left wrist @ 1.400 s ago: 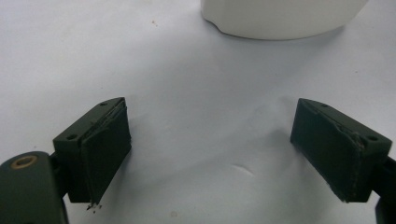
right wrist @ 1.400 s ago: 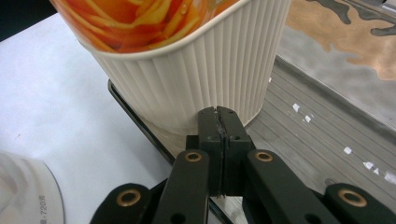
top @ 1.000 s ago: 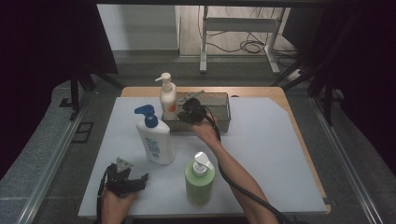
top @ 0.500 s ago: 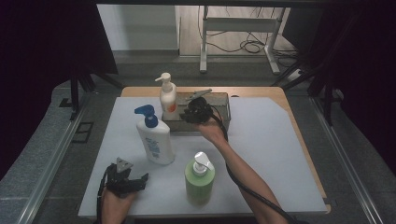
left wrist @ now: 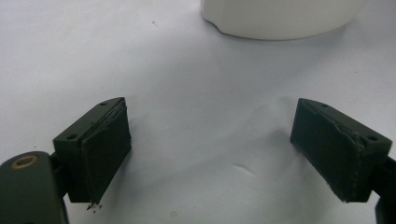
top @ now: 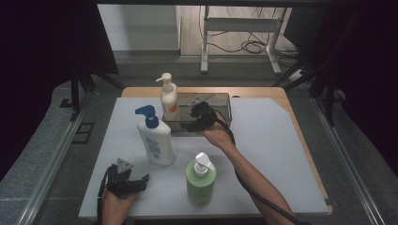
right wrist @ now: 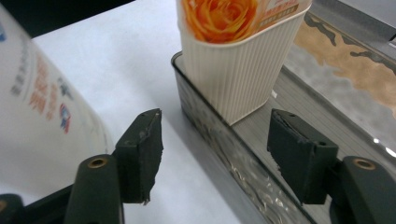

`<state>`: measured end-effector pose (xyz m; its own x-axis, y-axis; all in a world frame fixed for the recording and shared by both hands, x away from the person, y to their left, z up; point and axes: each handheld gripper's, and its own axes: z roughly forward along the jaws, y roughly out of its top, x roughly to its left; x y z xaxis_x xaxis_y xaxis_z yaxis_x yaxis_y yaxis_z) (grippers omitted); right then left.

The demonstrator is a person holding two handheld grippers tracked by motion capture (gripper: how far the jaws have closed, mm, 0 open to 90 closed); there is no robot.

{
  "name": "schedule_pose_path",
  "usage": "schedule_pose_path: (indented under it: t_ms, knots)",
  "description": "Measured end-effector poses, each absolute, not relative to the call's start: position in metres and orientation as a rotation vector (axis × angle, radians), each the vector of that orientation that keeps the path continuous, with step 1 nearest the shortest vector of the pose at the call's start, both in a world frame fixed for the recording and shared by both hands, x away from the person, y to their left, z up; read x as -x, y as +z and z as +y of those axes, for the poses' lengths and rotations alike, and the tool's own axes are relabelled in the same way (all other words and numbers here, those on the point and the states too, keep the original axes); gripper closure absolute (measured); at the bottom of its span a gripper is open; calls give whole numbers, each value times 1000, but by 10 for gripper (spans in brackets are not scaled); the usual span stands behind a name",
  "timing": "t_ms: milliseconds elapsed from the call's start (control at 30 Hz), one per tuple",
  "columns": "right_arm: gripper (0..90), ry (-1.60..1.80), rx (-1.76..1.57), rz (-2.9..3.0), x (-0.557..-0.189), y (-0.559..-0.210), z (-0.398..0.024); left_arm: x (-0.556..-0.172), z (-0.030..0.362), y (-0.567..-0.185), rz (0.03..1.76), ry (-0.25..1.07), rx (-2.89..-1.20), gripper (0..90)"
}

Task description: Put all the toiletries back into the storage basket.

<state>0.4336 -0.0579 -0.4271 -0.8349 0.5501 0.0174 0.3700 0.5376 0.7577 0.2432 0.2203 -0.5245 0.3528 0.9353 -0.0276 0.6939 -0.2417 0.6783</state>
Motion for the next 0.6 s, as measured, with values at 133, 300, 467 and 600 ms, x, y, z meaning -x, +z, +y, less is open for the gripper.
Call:
schedule_pose_path:
  t_ms: [133, 300, 467, 600]
  knots:
    - [273, 1174, -749, 2555, -428, -425, -63, -243, 220, -525, 1412, 521, -2018, 114]
    - [195, 1169, -731, 2558, -422, -422, -71, -243, 220, -525, 1412, 521, -2018, 114]
    - [138, 1152, -716, 2571, -417, -423, -81, -243, 221, -524, 1411, 521, -2022, 114]
    - [125, 1155, -726, 2585, -413, -423, -90, -243, 220, -524, 1411, 523, -2022, 114]
